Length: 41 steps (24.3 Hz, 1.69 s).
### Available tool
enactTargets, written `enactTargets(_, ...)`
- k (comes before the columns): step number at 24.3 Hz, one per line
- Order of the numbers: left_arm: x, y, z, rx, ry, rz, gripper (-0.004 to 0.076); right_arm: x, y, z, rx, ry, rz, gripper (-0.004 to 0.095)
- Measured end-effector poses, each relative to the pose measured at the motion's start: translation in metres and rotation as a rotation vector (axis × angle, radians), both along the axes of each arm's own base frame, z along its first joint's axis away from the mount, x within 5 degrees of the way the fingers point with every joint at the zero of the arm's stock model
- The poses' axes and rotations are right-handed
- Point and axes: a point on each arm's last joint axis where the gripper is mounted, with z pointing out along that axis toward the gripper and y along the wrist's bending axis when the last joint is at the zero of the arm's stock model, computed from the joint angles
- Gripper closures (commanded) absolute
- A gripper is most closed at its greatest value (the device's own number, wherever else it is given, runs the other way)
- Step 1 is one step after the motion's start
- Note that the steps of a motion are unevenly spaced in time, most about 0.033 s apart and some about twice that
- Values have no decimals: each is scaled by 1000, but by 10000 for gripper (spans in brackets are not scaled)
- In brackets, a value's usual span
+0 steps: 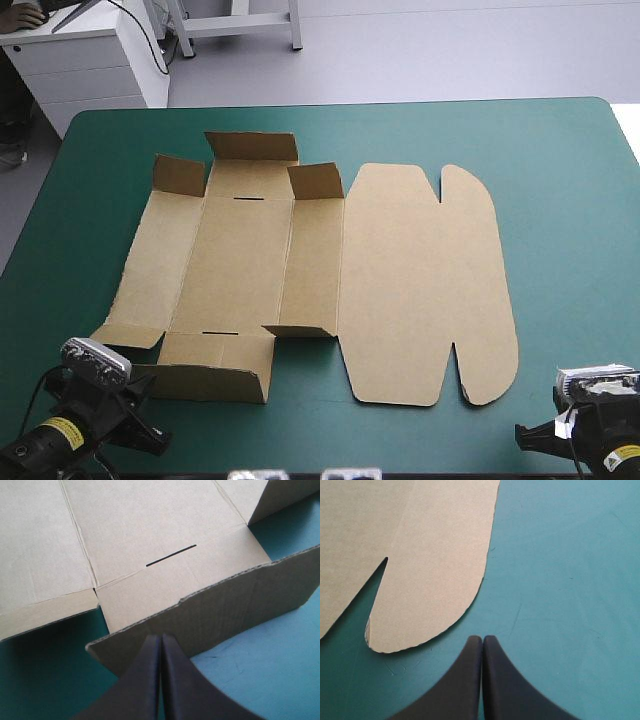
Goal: Fold the box
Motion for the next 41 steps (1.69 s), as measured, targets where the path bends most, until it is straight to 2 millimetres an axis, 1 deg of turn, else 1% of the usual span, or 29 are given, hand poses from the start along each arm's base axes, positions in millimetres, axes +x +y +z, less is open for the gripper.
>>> enactTargets(16, 0, 0, 1, -2, 3, 3, 731, 0, 0, 0, 0, 0, 0, 922)
enactTargets(19, 1, 0, 15, -48, 7, 41, 731, 0, 0, 0, 0, 0, 0, 922)
enactTargets(21, 7, -3, 43, -95, -12, 70, 731, 0, 0, 0, 0, 0, 0, 922)
enactTargets(22, 10, -4, 47, -95, -2, 74, 731, 0, 0, 0, 0, 0, 0, 922)
enactTargets(23, 13, -5, 59, -101, -7, 76, 731, 0, 0, 0, 0, 0, 0, 922)
enactTargets(27, 32, -12, 88, -93, 14, 80, 731, 0, 0, 0, 0, 0, 0, 922)
enactTargets(29, 44, -17, 98, -85, 35, 82, 731, 0, 0, 0, 0, 0, 0, 922)
enactTargets(31, 56, -21, 104, -72, 56, 84, 731, 0, 0, 0, 0, 0, 0, 922)
enactTargets(35, 90, -29, 105, 7, 110, 104, 731, 0, 0, 0, 0, 0, 0, 922)
enactTargets(37, 107, -32, 102, 47, 135, 122, 731, 0, 0, 0, 0, 0, 0, 922)
enactTargets(38, 119, -33, 100, 67, 154, 139, 731, 0, 0, 0, 1, 0, 0, 922)
enactTargets(40, 134, -33, 98, 76, 175, 169, 730, 0, 0, 0, 1, 0, 0, 922)
enactTargets(41, 146, -30, 96, 74, 191, 197, 730, 0, 0, 0, 1, 0, 0, 922)
